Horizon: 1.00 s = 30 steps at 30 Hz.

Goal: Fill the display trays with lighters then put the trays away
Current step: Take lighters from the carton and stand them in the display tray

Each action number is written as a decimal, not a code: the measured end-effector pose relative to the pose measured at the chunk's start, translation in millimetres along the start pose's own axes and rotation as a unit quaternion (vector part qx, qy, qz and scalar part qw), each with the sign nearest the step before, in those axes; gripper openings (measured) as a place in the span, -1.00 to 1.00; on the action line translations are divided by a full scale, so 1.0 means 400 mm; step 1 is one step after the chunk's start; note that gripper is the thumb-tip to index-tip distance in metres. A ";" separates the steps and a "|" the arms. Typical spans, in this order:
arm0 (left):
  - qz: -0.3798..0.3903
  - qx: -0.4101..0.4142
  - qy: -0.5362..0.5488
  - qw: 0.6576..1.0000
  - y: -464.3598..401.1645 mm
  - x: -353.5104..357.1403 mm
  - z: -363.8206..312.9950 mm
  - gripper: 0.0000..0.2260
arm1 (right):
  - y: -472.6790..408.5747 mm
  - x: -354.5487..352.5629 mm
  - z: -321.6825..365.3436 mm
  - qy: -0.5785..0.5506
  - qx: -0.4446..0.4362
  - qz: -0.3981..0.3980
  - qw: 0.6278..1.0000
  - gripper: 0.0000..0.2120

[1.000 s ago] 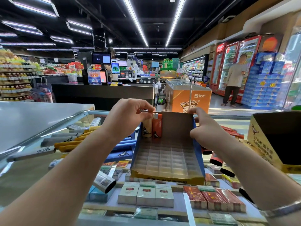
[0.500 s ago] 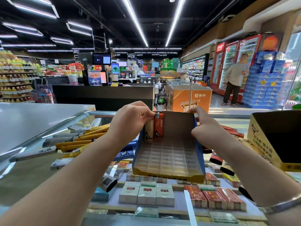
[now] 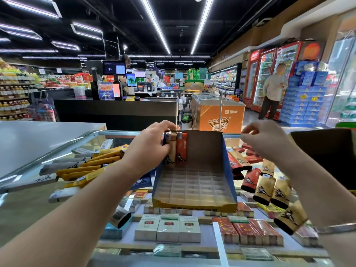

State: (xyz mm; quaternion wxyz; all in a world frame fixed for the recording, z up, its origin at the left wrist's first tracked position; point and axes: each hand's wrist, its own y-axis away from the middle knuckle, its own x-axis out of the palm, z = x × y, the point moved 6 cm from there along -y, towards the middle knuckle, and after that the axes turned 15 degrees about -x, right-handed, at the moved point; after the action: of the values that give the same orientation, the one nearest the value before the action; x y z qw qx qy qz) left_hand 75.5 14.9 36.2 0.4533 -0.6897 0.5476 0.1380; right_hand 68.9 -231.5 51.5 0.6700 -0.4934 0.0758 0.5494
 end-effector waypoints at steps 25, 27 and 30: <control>-0.021 -0.017 -0.028 0.999 0.010 0.005 -0.003 -0.68 | -0.002 0.093 -0.056 -0.006 0.078 0.071 0.994 -0.73; -0.021 -0.019 -0.030 0.999 0.010 0.006 -0.002 -0.68 | 0.000 0.093 -0.044 -0.001 0.072 0.096 0.993 -0.84; -0.020 -0.017 -0.031 0.999 0.011 0.007 -0.004 -0.68 | 0.021 0.126 -0.032 0.063 0.074 0.178 0.979 -0.87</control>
State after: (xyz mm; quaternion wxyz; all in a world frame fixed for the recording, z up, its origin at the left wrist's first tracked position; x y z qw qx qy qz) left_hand 72.3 12.2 33.1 0.4607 -0.7035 0.5169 0.1600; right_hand 87.0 -208.5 7.9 0.5901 -0.4545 0.2450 0.6207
